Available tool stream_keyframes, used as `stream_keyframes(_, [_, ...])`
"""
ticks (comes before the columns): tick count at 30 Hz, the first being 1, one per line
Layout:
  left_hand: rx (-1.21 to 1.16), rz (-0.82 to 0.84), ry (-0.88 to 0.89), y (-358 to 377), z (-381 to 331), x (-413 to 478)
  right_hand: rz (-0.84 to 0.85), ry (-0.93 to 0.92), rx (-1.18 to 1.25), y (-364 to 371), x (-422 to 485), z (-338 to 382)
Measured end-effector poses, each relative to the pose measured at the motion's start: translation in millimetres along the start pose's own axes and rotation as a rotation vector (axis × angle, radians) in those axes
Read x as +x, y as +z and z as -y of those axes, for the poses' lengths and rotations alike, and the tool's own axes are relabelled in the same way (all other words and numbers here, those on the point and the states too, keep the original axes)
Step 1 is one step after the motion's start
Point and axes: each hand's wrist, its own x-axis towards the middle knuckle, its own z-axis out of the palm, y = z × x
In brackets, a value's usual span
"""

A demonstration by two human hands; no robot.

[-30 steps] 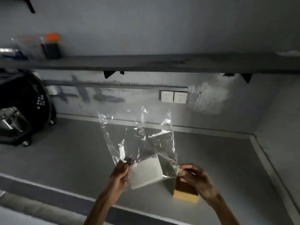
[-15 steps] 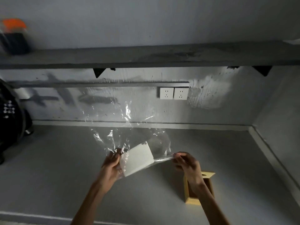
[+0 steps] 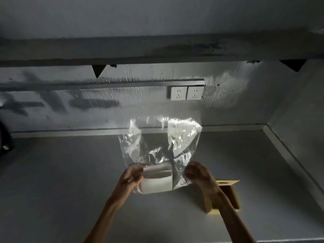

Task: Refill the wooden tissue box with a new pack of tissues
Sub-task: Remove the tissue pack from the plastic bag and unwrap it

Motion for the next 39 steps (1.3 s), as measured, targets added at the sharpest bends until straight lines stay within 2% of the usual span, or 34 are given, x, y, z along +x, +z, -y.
stream_keyframes(3, [0.055,-0.007,-0.107,-1.4,43.3,-6.5,-0.135,0.123,-0.158,1.1,-2.9,-32.5])
stream_keyframes(6, [0.103,-0.042,-0.194,7.2,77.6,-21.9,-0.145,0.280,-0.369,7.9,-20.5,-58.6])
stream_keyframes(8, [0.156,-0.080,-0.187,10.6,88.4,-29.6,-0.169,0.295,-0.379,5.4,-29.7,-79.9])
stream_keyframes(11, [0.125,-0.127,-0.181,11.2,87.8,-25.7,-0.147,0.240,-0.334,-13.8,-30.3,-110.8])
stream_keyframes(13, [0.089,-0.151,-0.159,12.7,69.1,-23.4,-0.142,0.131,-0.369,-28.1,-22.5,-117.8])
stream_keyframes(15, [0.097,-0.159,-0.073,14.5,41.5,-25.1,-0.129,0.045,-0.387,-23.2,-19.6,-86.7])
stream_keyframes(17, [0.095,-0.157,0.001,14.1,15.9,-25.7,-0.158,0.045,-0.390,-6.8,-19.2,-33.0])
stream_keyframes(22, [0.076,-0.183,0.161,4.5,-22.0,-19.3,-0.184,-0.051,-0.369,-7.3,-10.3,-0.6])
stream_keyframes(26, [0.045,-0.052,0.120,-5.4,-36.1,-20.8,-0.184,-0.101,-0.305,-8.7,-20.3,10.6])
stream_keyframes(28, [0.126,0.039,0.118,-8.9,-41.8,-24.8,-0.201,-0.164,-0.385,1.7,-22.0,23.6])
stream_keyframes(31, [0.245,0.184,0.098,-12.3,-51.9,-29.6,-0.115,-0.343,-0.822,26.1,-18.2,49.2])
stream_keyframes(33, [0.253,0.304,0.030,-13.8,-63.7,-32.2,-0.017,-0.499,-1.170,44.2,-13.8,59.5])
stream_keyframes(35, [0.298,0.438,-0.066,-14.0,-76.1,-32.0,0.075,-0.623,-1.402,55.8,-8.8,61.3])
stream_keyframes(37, [0.299,0.539,-0.221,-10.3,-87.2,-29.6,0.168,-0.690,-1.527,60.0,-4.4,60.2])
stream_keyframes(39, [0.340,0.569,-0.365,0.4,-94.5,-25.3,0.212,-0.672,-1.491,60.8,-3.6,57.8])
